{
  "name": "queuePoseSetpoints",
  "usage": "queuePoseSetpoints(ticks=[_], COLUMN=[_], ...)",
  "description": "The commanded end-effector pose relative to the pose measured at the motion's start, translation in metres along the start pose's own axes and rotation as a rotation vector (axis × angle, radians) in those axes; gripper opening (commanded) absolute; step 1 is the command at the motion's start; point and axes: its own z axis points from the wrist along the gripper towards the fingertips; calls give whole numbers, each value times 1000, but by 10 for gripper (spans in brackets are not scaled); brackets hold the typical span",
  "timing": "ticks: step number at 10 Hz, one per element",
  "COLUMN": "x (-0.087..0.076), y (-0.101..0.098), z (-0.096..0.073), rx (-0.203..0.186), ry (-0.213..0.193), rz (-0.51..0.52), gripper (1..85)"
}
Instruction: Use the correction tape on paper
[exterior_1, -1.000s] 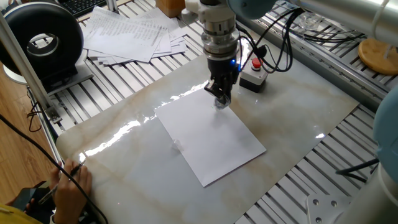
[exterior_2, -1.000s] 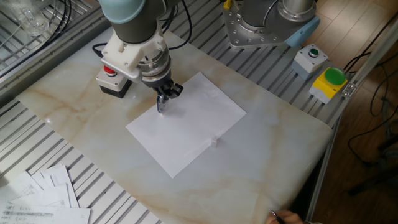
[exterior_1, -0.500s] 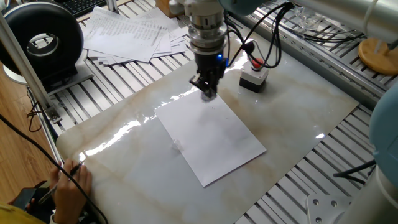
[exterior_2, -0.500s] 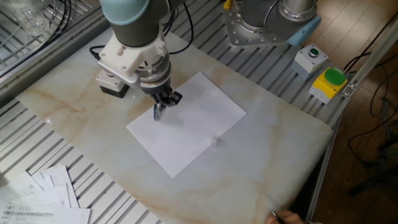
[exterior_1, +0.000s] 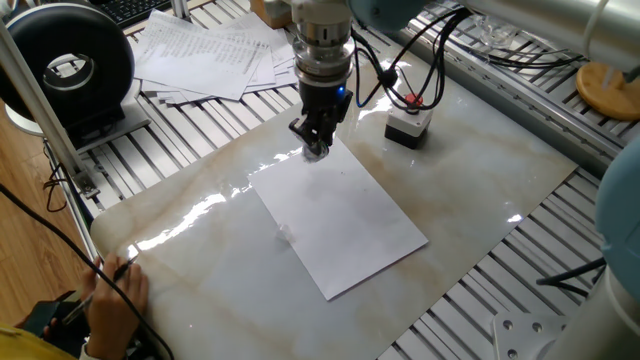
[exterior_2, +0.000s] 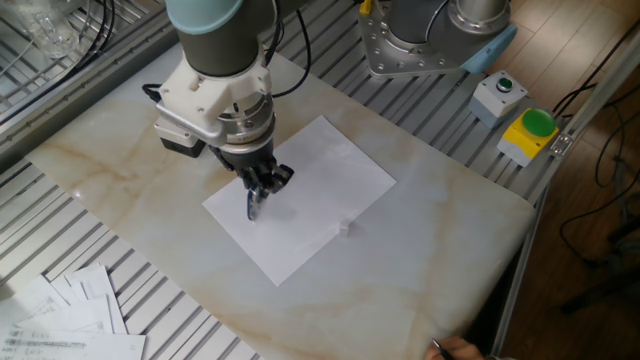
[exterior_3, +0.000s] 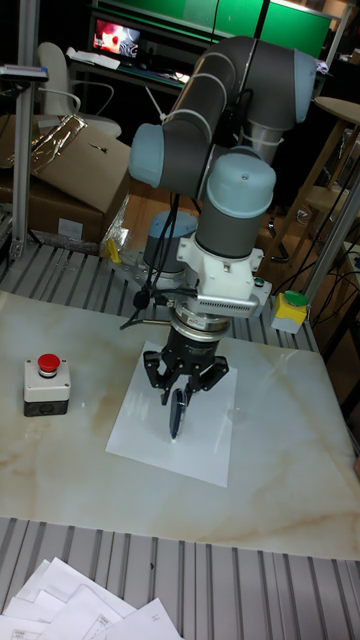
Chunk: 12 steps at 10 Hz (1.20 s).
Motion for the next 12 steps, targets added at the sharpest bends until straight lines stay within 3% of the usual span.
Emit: queuePoseSetpoints(ticks=[1,4,5,6,7,8,9,10,11,12], x=[-7,-9,-5,-7,-10,-10,-8,-16,-12,-11], y=[4,7,25,2,10,-3,-12,8,-26,-11], z=[3,1,-1,-3,-5,-5,-11,-15,-17,-21], rx=[-27,-36,-114,-10,-25,1,54,-24,108,86], ry=[-37,-44,-31,-36,-44,-47,-50,-94,-67,-68], rz=[-24,-27,15,-46,-32,-51,-48,-62,-116,-91], gripper=[387,413,460,457,510,377,557,620,383,587])
